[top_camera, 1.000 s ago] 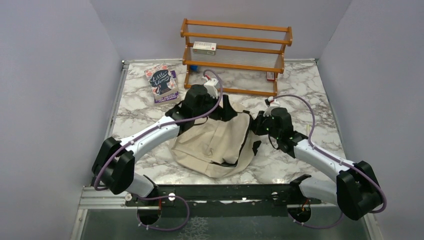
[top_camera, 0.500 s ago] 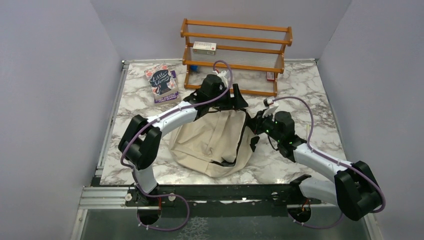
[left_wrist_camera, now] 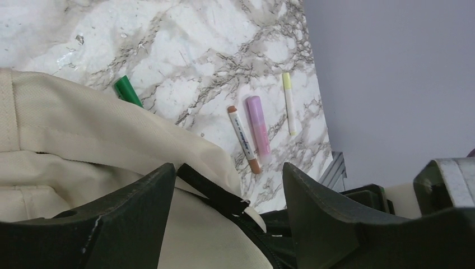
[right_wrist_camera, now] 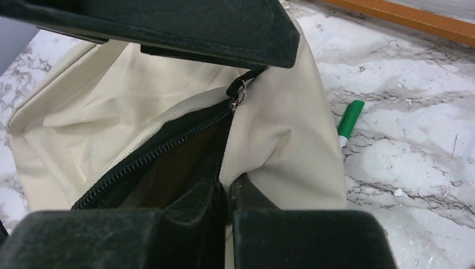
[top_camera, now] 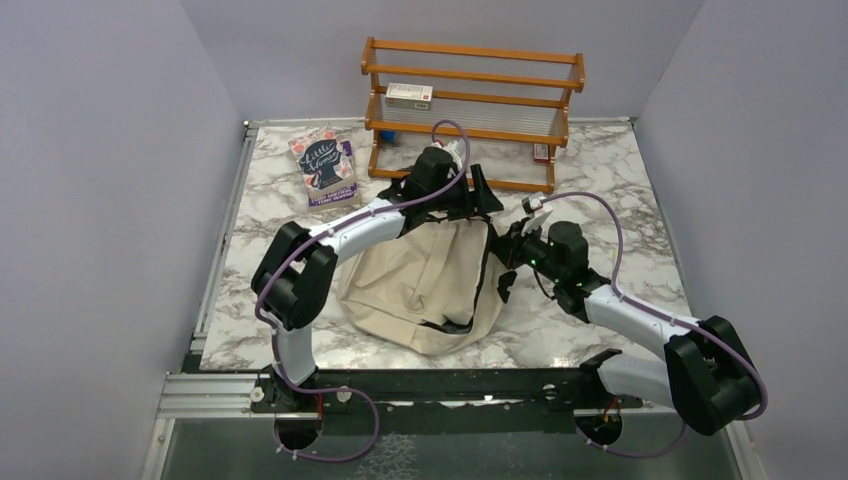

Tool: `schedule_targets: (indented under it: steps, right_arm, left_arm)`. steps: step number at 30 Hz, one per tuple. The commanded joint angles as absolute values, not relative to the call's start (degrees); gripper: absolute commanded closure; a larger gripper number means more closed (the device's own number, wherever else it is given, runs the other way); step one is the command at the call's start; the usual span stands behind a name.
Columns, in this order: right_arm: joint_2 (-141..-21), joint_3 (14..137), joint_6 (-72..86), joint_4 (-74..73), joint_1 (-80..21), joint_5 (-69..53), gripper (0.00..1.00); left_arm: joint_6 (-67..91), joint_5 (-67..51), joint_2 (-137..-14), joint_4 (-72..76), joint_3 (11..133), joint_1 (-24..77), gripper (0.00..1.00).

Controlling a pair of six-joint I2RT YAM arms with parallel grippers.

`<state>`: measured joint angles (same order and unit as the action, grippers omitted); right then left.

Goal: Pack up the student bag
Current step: Unzip the student bag at the center of the board.

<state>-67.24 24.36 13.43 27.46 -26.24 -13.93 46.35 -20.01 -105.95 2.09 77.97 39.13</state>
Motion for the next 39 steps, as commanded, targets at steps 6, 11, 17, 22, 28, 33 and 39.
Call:
schedule_targets:
  steps: [6,11,17,22,28,33,39]
  right_arm:
    - [-67.0,25.9,12.7,32.7,-26.2,-16.4,0.99]
    - [-67.1,26.0,12.7,32.4,-26.2,-16.3,0.99]
    - [-66.6,26.2,13.1,30.7,-26.2,-14.1,0.99]
    - [-65.9,26.3,13.4,28.4,-26.2,-11.0,0.99]
    - [-64.8,26.2,14.4,25.6,-26.2,-8.1,0.99]
    - [-63.7,25.9,15.0,24.9,-26.2,-6.3,0.99]
    - [-62.0,25.2,16.6,25.4,-26.2,-5.8,0.99]
  left_arm:
    - [44.5,-22.0,-109.2,1.7,80.2,39.6,0.38]
    - [43.7,-22.7,-110.2,1.0,81.6,39.6,0.55]
    - [42.1,-22.0,-110.0,0.1,83.2,39.5,0.80]
    - [41.6,-21.8,-109.8,-1.2,84.1,38.9,1.00]
    - [40.4,-21.5,-109.3,-1.6,84.9,37.2,1.00]
    - [35.7,-17.1,-108.7,-5.7,86.1,36.8,1.00]
    - [30.7,-11.5,-109.4,-10.2,86.2,36.3,1.00]
